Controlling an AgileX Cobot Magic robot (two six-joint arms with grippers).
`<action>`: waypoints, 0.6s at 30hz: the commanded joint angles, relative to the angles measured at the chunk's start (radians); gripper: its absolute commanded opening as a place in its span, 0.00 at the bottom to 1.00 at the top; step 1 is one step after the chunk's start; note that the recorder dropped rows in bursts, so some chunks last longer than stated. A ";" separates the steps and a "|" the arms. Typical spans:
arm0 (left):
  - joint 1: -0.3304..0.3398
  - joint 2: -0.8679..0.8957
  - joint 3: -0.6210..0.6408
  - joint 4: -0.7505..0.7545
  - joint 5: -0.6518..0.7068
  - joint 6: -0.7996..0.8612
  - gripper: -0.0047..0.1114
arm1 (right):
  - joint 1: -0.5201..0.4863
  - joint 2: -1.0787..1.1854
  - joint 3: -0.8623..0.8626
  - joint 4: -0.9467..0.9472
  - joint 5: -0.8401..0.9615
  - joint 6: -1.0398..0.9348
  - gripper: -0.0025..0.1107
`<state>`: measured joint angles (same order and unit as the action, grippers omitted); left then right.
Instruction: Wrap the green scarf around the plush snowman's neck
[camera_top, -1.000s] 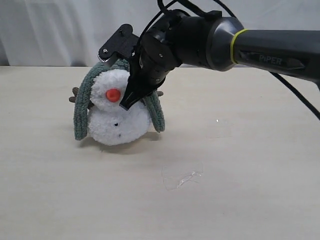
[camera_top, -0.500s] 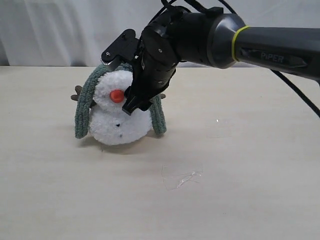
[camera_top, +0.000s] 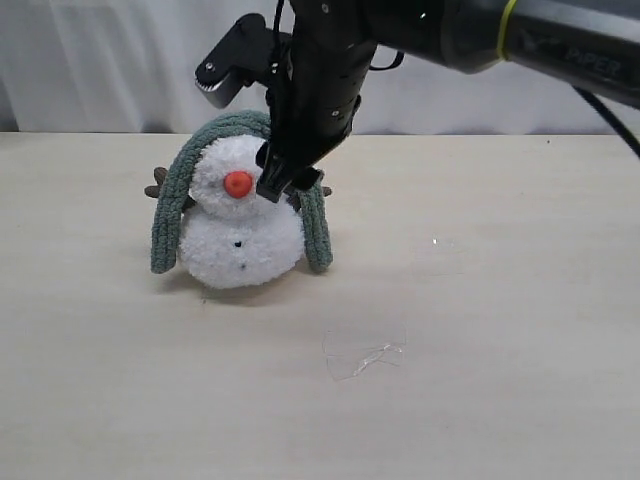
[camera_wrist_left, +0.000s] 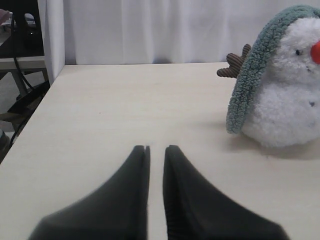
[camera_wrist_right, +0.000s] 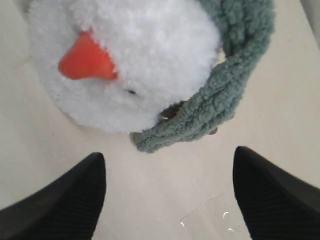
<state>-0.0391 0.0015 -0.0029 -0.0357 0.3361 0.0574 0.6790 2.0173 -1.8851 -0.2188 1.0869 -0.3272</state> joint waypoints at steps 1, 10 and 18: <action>-0.008 -0.002 0.003 -0.002 -0.013 -0.005 0.14 | -0.004 -0.076 -0.009 0.007 -0.011 0.011 0.62; -0.008 -0.002 0.003 -0.002 -0.013 -0.005 0.14 | -0.004 -0.206 0.041 0.103 -0.093 0.038 0.24; -0.008 -0.002 0.003 -0.147 -0.324 -0.068 0.14 | -0.004 -0.344 0.255 0.103 -0.340 0.087 0.11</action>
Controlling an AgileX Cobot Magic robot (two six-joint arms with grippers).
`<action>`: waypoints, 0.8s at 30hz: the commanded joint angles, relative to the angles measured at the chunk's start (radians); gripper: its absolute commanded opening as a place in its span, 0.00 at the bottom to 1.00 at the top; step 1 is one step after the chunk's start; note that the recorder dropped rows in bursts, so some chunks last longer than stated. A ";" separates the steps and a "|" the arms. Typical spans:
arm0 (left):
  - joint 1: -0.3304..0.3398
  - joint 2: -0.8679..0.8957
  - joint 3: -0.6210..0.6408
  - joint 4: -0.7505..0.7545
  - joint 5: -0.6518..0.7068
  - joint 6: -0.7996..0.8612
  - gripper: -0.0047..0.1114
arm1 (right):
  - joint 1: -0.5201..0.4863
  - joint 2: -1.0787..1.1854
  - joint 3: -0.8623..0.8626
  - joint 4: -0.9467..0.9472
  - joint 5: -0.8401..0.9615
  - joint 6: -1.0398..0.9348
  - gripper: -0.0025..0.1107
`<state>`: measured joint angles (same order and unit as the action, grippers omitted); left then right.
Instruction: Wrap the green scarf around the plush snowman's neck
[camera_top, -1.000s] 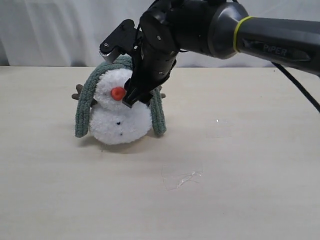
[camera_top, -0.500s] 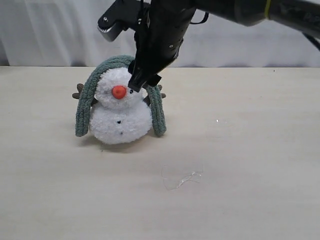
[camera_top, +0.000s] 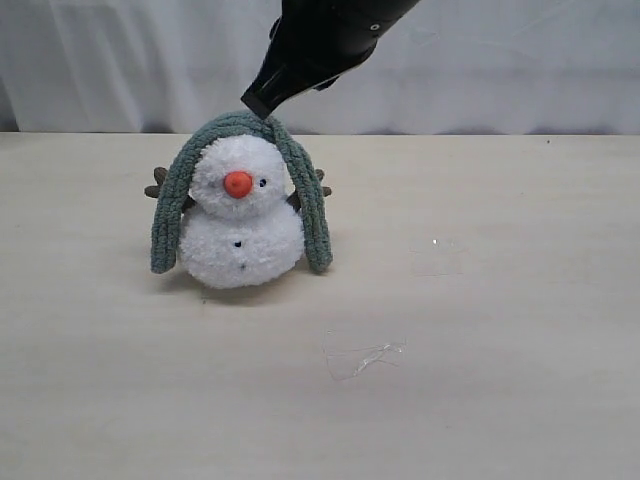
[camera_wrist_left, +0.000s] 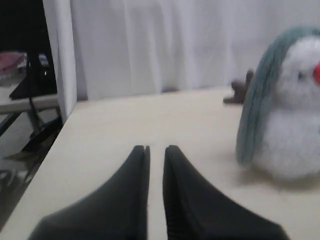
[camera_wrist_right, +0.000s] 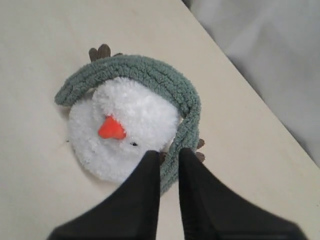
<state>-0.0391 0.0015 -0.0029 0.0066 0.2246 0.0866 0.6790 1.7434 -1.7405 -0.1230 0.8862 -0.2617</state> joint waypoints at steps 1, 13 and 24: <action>-0.008 -0.002 0.003 -0.225 -0.270 -0.097 0.14 | -0.008 -0.089 0.140 0.008 -0.177 0.030 0.11; -0.008 0.032 -0.055 0.280 -0.546 -0.639 0.14 | -0.136 -0.283 0.456 0.087 -0.470 0.115 0.11; -0.008 0.725 -0.385 0.755 -0.580 -0.965 0.04 | -0.143 -0.376 0.616 0.173 -0.769 0.124 0.11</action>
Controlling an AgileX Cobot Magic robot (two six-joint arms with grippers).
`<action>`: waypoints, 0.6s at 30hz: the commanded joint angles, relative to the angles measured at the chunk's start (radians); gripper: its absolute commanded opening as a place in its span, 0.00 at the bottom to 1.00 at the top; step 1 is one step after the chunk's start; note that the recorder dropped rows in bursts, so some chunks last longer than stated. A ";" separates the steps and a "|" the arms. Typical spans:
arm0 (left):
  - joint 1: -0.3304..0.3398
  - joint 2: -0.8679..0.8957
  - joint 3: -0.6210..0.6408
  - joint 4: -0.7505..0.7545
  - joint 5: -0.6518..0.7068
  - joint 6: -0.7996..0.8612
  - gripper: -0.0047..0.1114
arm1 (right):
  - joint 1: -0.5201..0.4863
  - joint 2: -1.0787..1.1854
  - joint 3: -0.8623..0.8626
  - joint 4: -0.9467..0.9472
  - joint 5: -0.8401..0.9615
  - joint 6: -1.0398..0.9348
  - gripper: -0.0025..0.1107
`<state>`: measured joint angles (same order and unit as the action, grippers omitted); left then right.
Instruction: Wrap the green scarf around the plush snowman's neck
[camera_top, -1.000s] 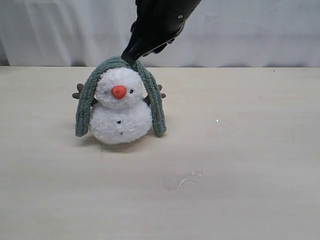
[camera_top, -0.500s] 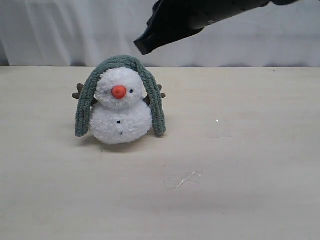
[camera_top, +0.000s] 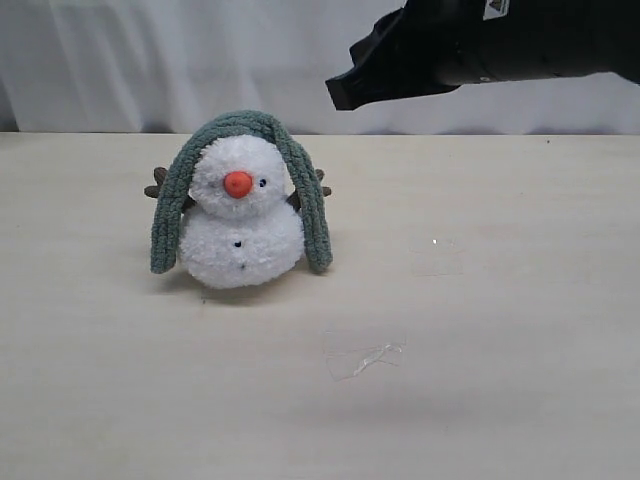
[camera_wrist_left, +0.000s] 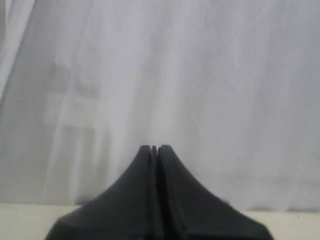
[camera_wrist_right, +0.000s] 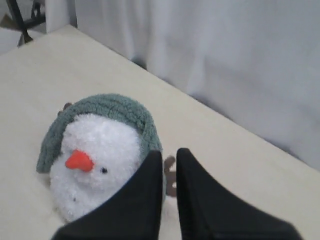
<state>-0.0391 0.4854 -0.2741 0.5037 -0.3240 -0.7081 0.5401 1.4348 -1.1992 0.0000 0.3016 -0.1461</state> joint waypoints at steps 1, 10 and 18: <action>-0.008 0.320 -0.154 0.364 -0.041 -0.256 0.04 | -0.004 -0.083 0.097 0.062 -0.207 0.009 0.11; -0.008 0.856 -0.383 0.857 -0.224 -0.507 0.40 | -0.076 -0.028 0.152 0.071 -0.152 0.080 0.31; -0.008 1.102 -0.403 0.761 -0.372 -0.085 0.52 | -0.066 0.148 0.122 0.071 -0.170 0.023 0.54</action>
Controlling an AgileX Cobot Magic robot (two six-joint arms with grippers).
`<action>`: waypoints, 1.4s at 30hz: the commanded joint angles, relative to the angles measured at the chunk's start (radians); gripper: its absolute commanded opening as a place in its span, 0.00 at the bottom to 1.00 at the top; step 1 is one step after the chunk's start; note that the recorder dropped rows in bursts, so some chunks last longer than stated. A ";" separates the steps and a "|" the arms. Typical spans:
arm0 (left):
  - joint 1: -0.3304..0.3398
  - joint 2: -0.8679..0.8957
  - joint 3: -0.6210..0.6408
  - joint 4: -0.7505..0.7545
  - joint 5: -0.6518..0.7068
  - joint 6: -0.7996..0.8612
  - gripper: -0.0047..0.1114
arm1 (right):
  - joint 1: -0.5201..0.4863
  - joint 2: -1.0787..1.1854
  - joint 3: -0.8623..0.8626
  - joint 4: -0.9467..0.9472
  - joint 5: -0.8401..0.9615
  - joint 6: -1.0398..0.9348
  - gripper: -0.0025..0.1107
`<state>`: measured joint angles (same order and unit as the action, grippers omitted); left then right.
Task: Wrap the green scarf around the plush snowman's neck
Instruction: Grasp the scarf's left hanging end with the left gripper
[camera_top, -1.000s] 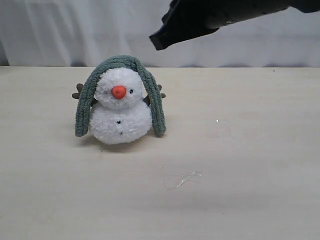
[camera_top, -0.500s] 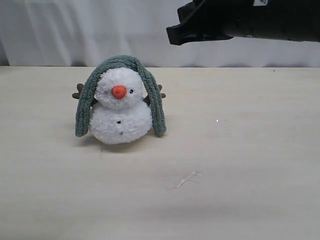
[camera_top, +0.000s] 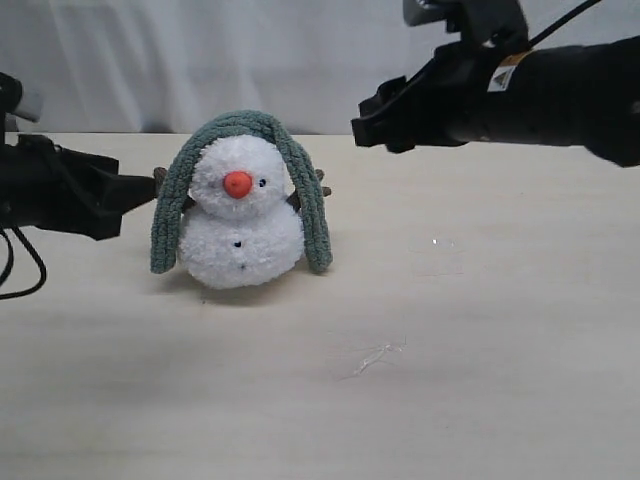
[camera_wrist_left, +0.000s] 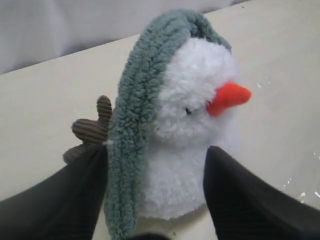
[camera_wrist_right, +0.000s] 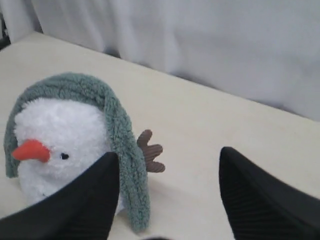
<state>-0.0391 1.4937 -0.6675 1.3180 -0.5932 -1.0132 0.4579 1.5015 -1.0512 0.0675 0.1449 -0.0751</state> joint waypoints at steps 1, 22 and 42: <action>-0.008 0.116 -0.010 -0.056 -0.129 0.280 0.52 | 0.021 0.103 -0.041 0.000 0.001 -0.064 0.54; -0.008 0.401 -0.010 -0.448 -0.383 0.834 0.51 | 0.022 0.320 -0.135 0.007 -0.006 -0.198 0.51; -0.008 0.467 -0.014 -0.483 -0.465 0.829 0.51 | 0.035 0.337 -0.135 0.007 -0.055 -0.211 0.51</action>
<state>-0.0452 1.9603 -0.6721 0.8181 -1.0120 -0.1776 0.4815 1.8370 -1.1827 0.0739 0.1108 -0.2687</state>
